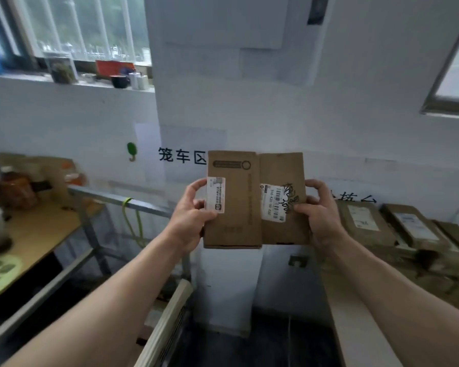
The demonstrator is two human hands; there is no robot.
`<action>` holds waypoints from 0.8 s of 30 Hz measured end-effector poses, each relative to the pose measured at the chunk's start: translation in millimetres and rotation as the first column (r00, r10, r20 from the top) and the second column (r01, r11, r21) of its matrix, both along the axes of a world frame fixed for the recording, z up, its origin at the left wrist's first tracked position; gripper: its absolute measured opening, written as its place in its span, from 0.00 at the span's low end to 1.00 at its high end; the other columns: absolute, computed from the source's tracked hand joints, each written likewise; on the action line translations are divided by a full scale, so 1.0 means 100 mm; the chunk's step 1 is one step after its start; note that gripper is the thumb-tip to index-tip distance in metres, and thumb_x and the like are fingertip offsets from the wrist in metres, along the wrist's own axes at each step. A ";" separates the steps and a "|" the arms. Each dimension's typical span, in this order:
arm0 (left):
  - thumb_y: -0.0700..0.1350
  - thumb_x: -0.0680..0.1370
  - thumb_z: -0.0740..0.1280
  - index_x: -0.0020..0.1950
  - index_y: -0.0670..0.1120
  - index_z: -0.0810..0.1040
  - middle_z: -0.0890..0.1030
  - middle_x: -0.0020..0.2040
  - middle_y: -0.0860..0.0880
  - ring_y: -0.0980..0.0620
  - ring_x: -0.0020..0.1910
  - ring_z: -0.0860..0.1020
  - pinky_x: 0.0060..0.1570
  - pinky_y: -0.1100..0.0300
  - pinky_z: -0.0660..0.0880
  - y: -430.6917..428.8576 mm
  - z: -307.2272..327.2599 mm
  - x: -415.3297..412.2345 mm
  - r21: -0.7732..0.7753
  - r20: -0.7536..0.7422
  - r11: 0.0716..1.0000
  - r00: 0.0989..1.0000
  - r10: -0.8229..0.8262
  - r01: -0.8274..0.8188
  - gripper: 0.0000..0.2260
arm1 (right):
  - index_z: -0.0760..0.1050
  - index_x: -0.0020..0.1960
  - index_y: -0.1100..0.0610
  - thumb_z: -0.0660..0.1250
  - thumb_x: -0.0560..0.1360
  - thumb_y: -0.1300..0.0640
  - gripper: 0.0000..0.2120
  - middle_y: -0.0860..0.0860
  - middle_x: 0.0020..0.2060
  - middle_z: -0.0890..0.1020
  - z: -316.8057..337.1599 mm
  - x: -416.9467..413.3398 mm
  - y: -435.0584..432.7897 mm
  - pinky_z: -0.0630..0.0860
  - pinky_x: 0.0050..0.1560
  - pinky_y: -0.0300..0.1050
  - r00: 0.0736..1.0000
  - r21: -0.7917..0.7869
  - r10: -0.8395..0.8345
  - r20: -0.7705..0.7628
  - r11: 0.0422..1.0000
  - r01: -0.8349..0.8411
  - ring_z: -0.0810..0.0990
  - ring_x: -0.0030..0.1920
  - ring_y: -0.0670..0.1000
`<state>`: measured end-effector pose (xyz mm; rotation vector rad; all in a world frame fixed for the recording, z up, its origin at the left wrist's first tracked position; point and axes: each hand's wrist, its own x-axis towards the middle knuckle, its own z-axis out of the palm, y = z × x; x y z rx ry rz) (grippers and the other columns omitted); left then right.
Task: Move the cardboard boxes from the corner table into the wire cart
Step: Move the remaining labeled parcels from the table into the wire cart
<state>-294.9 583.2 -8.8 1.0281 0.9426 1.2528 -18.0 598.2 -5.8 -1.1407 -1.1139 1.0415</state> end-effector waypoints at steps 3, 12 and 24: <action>0.26 0.77 0.64 0.64 0.60 0.73 0.78 0.55 0.37 0.42 0.51 0.82 0.42 0.49 0.81 -0.36 -0.02 -0.57 -0.003 0.010 0.998 0.998 0.065 -0.065 0.30 | 0.71 0.62 0.47 0.62 0.75 0.75 0.27 0.60 0.47 0.86 -0.02 -0.58 -0.19 0.84 0.43 0.56 0.995 -0.006 0.095 0.031 0.995 -0.095 0.87 0.47 0.60; 0.24 0.75 0.64 0.75 0.58 0.66 0.77 0.56 0.37 0.42 0.52 0.81 0.46 0.46 0.82 -1.51 0.02 -2.12 0.040 -0.088 0.951 0.947 0.310 -0.307 0.37 | 0.69 0.68 0.45 0.60 0.74 0.77 0.33 0.69 0.53 0.81 0.09 -2.21 -0.77 0.82 0.50 0.67 0.922 0.017 0.382 0.054 0.923 -0.384 0.84 0.52 0.67; 0.28 0.76 0.68 0.69 0.65 0.69 0.76 0.61 0.36 0.38 0.58 0.79 0.52 0.41 0.82 -2.82 0.23 -3.33 0.110 -0.197 0.800 0.776 0.600 -0.590 0.35 | 0.68 0.70 0.45 0.61 0.73 0.78 0.35 0.64 0.50 0.83 0.20 -3.94 -1.03 0.83 0.40 0.55 0.712 0.016 0.702 0.017 0.712 -0.702 0.84 0.49 0.62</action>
